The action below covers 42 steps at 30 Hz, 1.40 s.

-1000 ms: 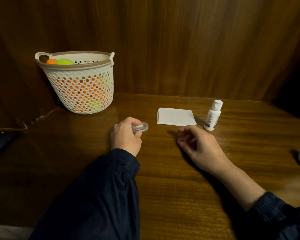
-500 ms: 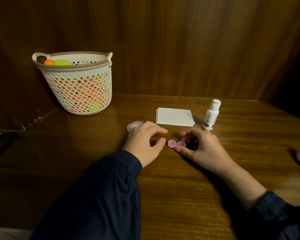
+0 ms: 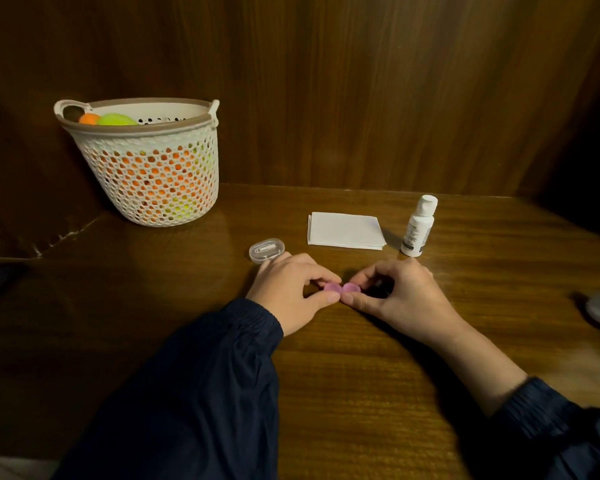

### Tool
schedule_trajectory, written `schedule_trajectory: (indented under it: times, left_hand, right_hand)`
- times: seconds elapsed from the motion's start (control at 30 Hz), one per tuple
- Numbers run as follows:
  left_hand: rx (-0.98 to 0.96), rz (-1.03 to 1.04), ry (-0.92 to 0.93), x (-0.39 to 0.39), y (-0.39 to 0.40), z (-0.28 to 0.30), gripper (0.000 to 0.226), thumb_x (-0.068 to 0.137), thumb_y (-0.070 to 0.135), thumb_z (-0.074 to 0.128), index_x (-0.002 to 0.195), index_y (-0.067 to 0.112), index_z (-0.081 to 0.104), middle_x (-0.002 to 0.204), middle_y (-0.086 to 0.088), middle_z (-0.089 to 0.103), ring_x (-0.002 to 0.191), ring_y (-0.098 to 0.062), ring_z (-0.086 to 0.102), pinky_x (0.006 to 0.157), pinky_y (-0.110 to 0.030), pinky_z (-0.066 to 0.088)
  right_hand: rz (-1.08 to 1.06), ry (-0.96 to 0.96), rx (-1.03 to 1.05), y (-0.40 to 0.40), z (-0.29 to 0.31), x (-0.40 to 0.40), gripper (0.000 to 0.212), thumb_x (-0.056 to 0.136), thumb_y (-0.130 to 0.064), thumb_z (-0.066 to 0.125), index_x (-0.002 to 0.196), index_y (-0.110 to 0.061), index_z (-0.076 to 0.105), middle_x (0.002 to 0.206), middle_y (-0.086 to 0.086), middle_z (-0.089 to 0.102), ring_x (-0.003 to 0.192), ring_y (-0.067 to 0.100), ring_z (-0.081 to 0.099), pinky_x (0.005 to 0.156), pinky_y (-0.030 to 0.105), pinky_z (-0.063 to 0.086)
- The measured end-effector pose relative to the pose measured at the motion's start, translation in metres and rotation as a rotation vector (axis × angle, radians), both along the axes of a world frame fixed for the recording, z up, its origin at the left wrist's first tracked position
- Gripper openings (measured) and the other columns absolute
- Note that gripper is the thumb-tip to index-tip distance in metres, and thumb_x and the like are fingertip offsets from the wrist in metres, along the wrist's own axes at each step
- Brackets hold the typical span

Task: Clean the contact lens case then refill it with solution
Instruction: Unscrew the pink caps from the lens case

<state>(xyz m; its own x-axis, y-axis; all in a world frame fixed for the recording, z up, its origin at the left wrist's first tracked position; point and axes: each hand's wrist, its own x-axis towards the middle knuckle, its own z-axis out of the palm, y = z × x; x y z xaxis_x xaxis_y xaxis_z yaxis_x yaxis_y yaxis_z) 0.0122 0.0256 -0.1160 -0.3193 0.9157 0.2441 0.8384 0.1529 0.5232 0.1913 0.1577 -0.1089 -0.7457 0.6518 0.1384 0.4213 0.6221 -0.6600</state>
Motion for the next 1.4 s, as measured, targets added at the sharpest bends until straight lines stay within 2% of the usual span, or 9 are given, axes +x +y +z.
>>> schedule_trajectory:
  times: [0.23,0.4,0.57,0.77,0.9,1.07,1.23,1.3,1.4]
  left_hand:
    - [0.016,0.008,-0.132,0.0024,-0.0006,0.0006,0.016,0.093,0.04,0.077,0.109,0.039,0.078,0.109,0.015,0.066,0.101,-0.008,0.059,0.096,-0.045,0.056]
    - [0.026,-0.006,-0.172,0.0034,0.0023,-0.0006,0.015,0.094,0.031,0.078,0.109,0.034,0.08,0.108,0.013,0.065,0.099,-0.009,0.061,0.096,-0.042,0.057]
    - [0.03,-0.031,-0.211,0.0048,0.0044,-0.0013,0.012,0.094,0.025,0.078,0.104,0.032,0.079,0.105,0.015,0.063,0.097,-0.007,0.061,0.094,-0.035,0.057]
    - [0.048,-0.043,-0.232,0.0036,0.0058,-0.0029,0.013,0.094,0.021,0.079,0.105,0.027,0.081,0.103,0.015,0.063,0.094,-0.006,0.061,0.09,-0.031,0.056]
    - [0.046,-0.05,-0.242,0.0008,0.0057,-0.004,0.017,0.094,0.021,0.078,0.11,0.028,0.08,0.104,0.018,0.062,0.094,-0.003,0.06,0.089,-0.026,0.053]
    - [0.049,-0.038,-0.257,-0.0002,0.0043,-0.003,0.019,0.094,0.023,0.079,0.111,0.031,0.08,0.106,0.017,0.064,0.097,-0.002,0.061,0.094,-0.031,0.056]
    - [0.045,-0.024,-0.252,0.0009,0.0027,-0.0012,0.017,0.094,0.025,0.079,0.109,0.033,0.08,0.107,0.018,0.063,0.097,-0.001,0.061,0.094,-0.031,0.055]
    - [0.037,-0.024,-0.264,0.0011,0.0028,-0.0004,0.017,0.094,0.025,0.078,0.11,0.032,0.08,0.108,0.017,0.064,0.098,-0.002,0.061,0.095,-0.032,0.055]
    - [0.03,-0.027,-0.273,0.0015,0.0027,0.0005,0.018,0.094,0.025,0.078,0.111,0.031,0.08,0.109,0.015,0.064,0.099,-0.003,0.061,0.095,-0.032,0.055]
  right_hand:
    - [-0.005,-0.004,0.004,-0.0015,0.0021,-0.0003,0.038,0.069,-0.074,0.076,0.091,-0.043,0.077,0.095,-0.023,0.074,0.113,0.012,0.061,0.104,0.056,0.05]
    - [0.022,0.028,0.035,-0.0006,0.0024,-0.0003,0.022,0.075,-0.06,0.084,0.087,-0.041,0.079,0.089,-0.025,0.072,0.099,0.0,0.061,0.101,0.055,0.051]
    - [0.073,0.032,0.048,0.0027,0.0021,0.0004,0.016,0.08,-0.049,0.087,0.091,-0.038,0.082,0.098,-0.022,0.072,0.106,-0.001,0.06,0.098,0.04,0.056]
    - [0.123,-0.021,0.074,0.004,0.0041,0.0002,0.013,0.086,-0.044,0.084,0.096,-0.037,0.082,0.103,-0.022,0.071,0.112,0.0,0.058,0.1,0.037,0.053]
    - [0.148,-0.021,0.091,0.0022,0.003,0.0011,0.017,0.088,-0.041,0.083,0.104,-0.037,0.082,0.107,-0.023,0.071,0.113,-0.002,0.057,0.102,0.034,0.052]
    - [0.165,-0.037,0.096,0.0018,0.0031,0.0038,0.026,0.092,-0.041,0.08,0.117,-0.042,0.079,0.114,-0.027,0.071,0.117,-0.003,0.056,0.104,0.032,0.049]
    - [0.073,0.033,0.039,-0.0024,-0.0007,0.0017,0.047,0.079,-0.054,0.088,0.121,-0.044,0.071,0.097,-0.031,0.075,0.106,-0.006,0.064,0.093,0.023,0.049]
    - [0.069,0.057,0.025,-0.004,-0.0017,0.0005,0.045,0.079,-0.048,0.089,0.118,-0.043,0.069,0.095,-0.032,0.075,0.1,-0.009,0.067,0.091,0.018,0.048]
    - [0.088,0.082,-0.02,-0.0033,-0.0019,0.0025,0.036,0.085,-0.039,0.088,0.117,-0.038,0.072,0.097,-0.031,0.076,0.1,-0.012,0.068,0.098,0.022,0.052]
